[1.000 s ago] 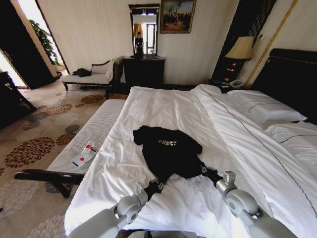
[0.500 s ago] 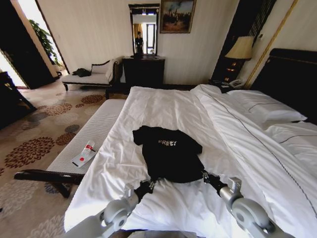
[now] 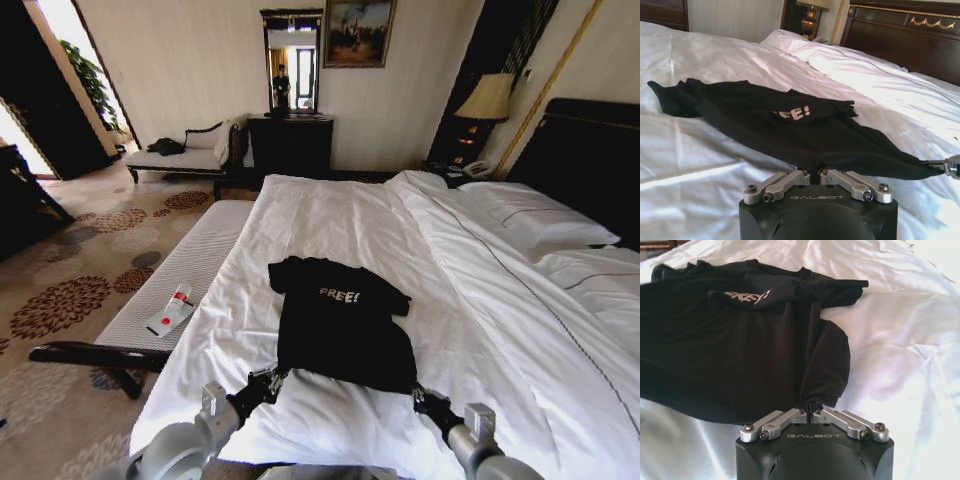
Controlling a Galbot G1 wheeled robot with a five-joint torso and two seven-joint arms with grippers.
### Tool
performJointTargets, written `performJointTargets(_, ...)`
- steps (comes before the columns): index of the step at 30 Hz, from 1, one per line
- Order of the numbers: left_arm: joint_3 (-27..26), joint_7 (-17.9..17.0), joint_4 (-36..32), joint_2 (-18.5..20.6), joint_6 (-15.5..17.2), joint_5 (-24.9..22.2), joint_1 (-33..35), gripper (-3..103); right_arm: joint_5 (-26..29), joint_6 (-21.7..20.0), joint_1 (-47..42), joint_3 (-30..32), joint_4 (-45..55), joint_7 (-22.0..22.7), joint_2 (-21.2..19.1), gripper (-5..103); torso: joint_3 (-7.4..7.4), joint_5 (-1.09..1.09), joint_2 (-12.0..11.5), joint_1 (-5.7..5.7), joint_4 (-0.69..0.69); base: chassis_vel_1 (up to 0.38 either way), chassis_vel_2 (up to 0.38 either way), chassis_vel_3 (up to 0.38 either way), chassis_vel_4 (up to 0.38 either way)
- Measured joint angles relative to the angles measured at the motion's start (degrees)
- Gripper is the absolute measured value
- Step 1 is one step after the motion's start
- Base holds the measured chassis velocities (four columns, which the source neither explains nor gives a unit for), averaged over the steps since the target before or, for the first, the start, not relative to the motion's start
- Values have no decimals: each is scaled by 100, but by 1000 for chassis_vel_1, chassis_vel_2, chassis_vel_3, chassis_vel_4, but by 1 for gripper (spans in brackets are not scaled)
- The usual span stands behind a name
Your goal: Fold the clothes on the bed.
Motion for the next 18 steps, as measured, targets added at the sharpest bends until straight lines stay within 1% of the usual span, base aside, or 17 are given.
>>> performJointTargets(1,-57,-23,-75,28,3,0,54,3,-132,-1,-104,-6,69,28,53,1,0,0,0,0,2,0,0,0,0)
performJointTargets(3,-195,-41,-201,100,6,-13,162,3,-262,0,-350,72,276,38,120,1,1,2,0,0,-1,0,0,0,0)
performJointTargets(4,-195,-41,-201,100,6,-13,162,3,-262,0,-350,72,276,38,120,1,1,2,0,0,-1,0,0,0,0)
performJointTargets(6,-401,-47,-308,174,6,-52,267,3,-218,-9,-527,251,606,50,138,1,1,2,0,0,-2,0,0,0,0)
performJointTargets(7,-528,-68,-406,224,9,-76,357,3,-154,-48,-648,373,925,87,140,1,1,1,0,1,1,0,0,0,0)
performJointTargets(10,-622,-84,-519,253,17,-75,498,3,-221,-61,-839,429,1153,86,182,1,1,0,0,2,2,0,0,0,0)
performJointTargets(11,-710,-93,-613,257,21,-57,645,3,-421,5,-984,438,1197,-1,266,1,1,0,0,2,0,0,0,0,0)
performJointTargets(12,-747,-100,-645,253,22,-54,688,3,-488,42,-1006,442,1205,-29,295,1,1,0,0,2,-1,0,0,0,0)
performJointTargets(13,-880,-122,-709,211,26,-77,749,3,-684,161,-997,473,1224,-93,388,1,1,1,0,1,-2,0,0,0,0)
performJointTargets(14,-880,-122,-709,211,26,-77,749,3,-684,161,-997,473,1224,-93,388,1,1,1,0,1,-2,0,0,0,0)
performJointTargets(16,-1261,-205,-726,126,78,-299,721,3,-737,128,-1018,516,1227,-97,429,1,0,2,0,0,1,0,0,0,0)
performJointTargets(17,-1411,-203,-729,145,109,-355,789,3,-790,68,-1135,527,1227,-123,404,1,1,2,0,1,-1,0,0,0,0)
performJointTargets(18,-1411,-203,-729,145,109,-355,789,3,-790,68,-1135,527,1227,-123,404,1,1,2,0,1,-1,0,0,0,0)
